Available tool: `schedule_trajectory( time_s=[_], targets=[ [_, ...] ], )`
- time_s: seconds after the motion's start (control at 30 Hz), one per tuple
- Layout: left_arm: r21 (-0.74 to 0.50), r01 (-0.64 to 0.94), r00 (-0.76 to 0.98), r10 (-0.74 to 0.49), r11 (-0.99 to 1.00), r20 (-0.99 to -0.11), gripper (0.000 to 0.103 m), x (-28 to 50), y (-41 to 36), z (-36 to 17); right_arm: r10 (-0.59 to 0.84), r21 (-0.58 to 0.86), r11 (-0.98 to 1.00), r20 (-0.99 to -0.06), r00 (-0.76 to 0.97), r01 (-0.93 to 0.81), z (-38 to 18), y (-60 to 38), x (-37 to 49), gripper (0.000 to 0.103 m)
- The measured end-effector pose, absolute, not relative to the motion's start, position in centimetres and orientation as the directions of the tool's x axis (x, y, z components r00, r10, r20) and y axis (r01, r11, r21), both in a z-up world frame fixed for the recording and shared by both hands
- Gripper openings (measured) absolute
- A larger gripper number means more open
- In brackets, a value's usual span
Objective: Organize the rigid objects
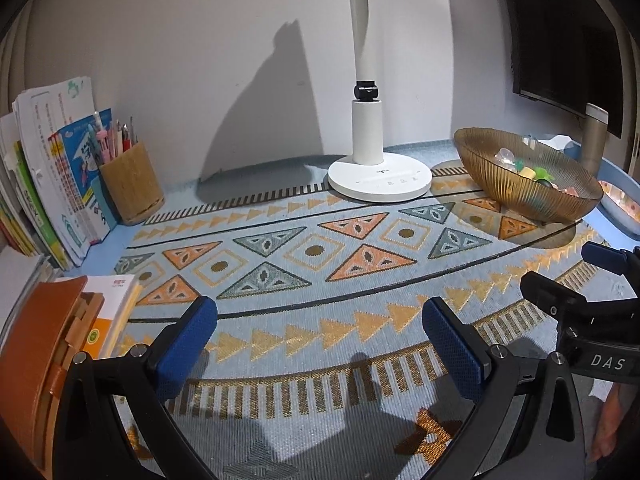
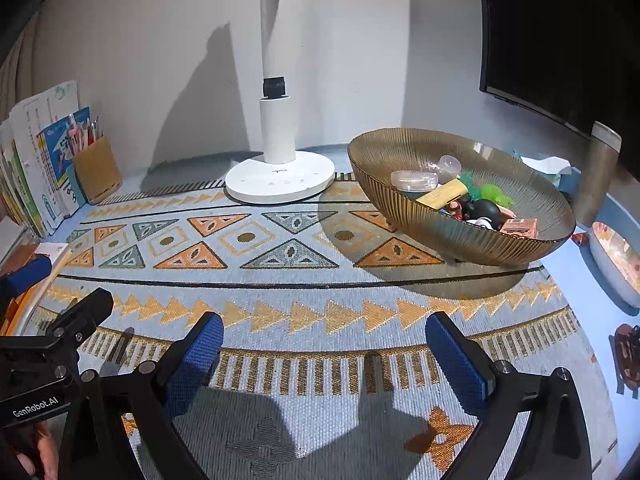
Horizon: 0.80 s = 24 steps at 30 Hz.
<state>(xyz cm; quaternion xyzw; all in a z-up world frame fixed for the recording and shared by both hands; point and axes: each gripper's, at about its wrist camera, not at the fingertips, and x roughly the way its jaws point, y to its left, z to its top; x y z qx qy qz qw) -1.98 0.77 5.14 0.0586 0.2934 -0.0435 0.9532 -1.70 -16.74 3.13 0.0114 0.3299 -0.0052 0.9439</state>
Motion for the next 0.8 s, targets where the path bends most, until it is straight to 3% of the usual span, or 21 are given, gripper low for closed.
schedule_trajectory(
  time_s=[0.8],
  targets=[
    [0.042,0.094,0.800,-0.051,0.995,-0.598,0.102,-1.36,1.47,4.74,-0.010,0.003,1.000,-0.665,0.747,0.017,2.54,-16.77,-0.99,0.103]
  ],
)
